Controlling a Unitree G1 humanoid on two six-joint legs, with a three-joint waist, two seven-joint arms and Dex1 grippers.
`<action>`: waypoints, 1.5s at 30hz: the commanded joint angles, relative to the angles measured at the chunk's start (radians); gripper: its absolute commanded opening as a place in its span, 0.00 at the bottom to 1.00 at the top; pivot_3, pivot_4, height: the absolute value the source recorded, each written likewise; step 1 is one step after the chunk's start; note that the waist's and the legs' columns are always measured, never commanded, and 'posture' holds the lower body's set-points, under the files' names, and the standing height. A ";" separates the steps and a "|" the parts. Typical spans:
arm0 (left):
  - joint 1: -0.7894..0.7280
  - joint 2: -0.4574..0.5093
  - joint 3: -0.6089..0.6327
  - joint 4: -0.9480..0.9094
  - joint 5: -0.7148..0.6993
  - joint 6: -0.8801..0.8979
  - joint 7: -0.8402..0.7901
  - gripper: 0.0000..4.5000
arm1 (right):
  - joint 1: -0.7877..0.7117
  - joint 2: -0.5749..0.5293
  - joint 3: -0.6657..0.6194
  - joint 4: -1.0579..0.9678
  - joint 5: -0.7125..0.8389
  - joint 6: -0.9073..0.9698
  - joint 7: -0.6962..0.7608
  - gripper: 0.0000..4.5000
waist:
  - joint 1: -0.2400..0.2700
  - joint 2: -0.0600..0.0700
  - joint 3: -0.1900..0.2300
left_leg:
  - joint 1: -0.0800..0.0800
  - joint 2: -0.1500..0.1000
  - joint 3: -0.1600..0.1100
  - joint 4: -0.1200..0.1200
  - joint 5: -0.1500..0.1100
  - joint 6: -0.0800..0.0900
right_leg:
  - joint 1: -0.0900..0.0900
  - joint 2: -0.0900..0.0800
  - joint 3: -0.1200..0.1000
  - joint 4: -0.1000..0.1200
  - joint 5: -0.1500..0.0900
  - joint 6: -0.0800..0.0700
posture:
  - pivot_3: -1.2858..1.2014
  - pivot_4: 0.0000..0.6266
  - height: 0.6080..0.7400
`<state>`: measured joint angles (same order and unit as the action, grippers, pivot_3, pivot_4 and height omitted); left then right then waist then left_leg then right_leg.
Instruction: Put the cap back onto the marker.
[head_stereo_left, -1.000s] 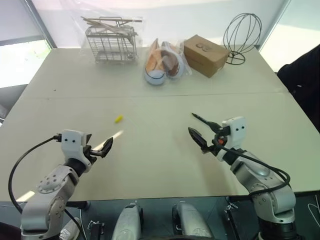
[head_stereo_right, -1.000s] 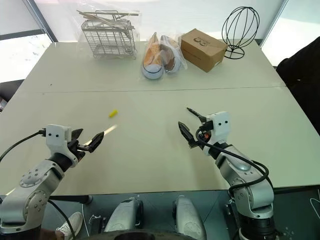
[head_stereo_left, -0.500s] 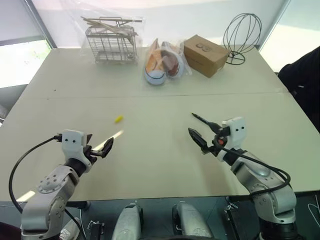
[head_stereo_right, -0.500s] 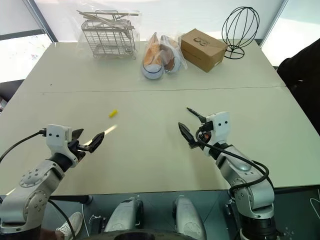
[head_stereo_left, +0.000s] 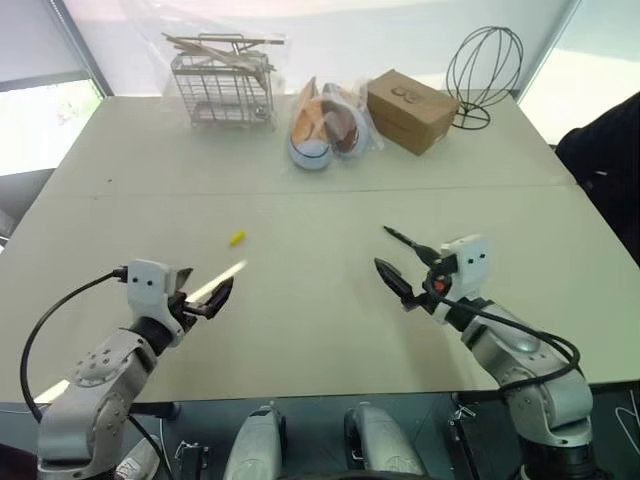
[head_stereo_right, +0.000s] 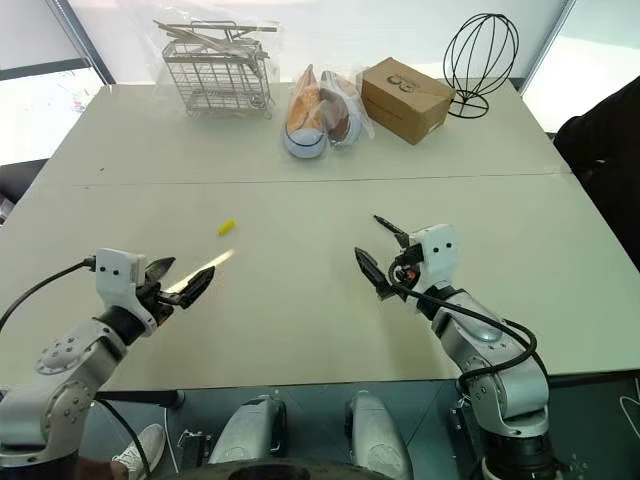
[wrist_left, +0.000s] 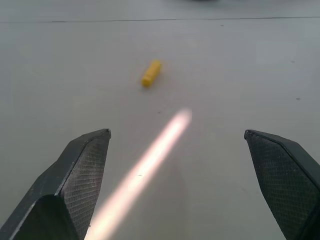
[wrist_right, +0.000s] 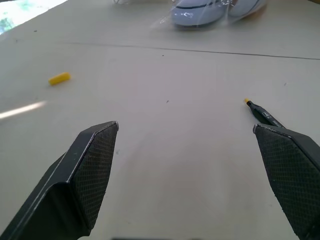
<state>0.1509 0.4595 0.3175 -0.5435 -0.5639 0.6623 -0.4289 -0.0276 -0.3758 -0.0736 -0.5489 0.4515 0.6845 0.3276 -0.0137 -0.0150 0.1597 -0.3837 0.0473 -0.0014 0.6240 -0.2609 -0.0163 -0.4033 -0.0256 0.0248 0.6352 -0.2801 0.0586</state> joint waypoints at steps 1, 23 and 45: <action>-0.001 0.063 0.043 -0.045 -0.056 -0.003 -0.073 0.99 | -0.041 -0.038 0.008 -0.004 -0.015 -0.026 0.040 1.00 | 0.000 0.000 0.000 | 0.000 0.000 0.000 0.000 0.000 0.000 | 0.000 0.000 0.000 0.000 0.000 0.000 | 0.52 0.24 1.00; 0.010 0.164 0.036 -0.016 -0.029 -0.066 -0.168 0.99 | -0.412 -0.244 0.046 0.550 -0.134 -0.021 0.281 1.00 | 0.000 0.000 0.000 | 0.000 0.000 0.002 0.003 0.000 0.000 | 0.001 0.000 0.000 0.002 0.000 0.000 | 0.52 0.24 1.00; 0.020 0.167 0.031 -0.029 -0.023 -0.075 -0.150 1.00 | -0.433 -0.235 0.133 0.797 -0.271 -0.103 0.348 0.94 | -0.002 0.000 0.000 | 0.007 0.000 0.003 0.003 0.000 0.000 | 0.007 0.000 0.001 0.002 0.000 0.000 | 0.52 0.24 1.00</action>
<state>0.1742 0.6169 0.3360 -0.5418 -0.5906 0.6046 -0.5809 -0.4718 -0.6085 0.0389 0.2322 0.1986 0.5695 0.6627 -0.0153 -0.0148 0.1596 -0.3740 0.0475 0.0014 0.6272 -0.2610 -0.0160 -0.3941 -0.0259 0.0254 0.6375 -0.2803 0.0580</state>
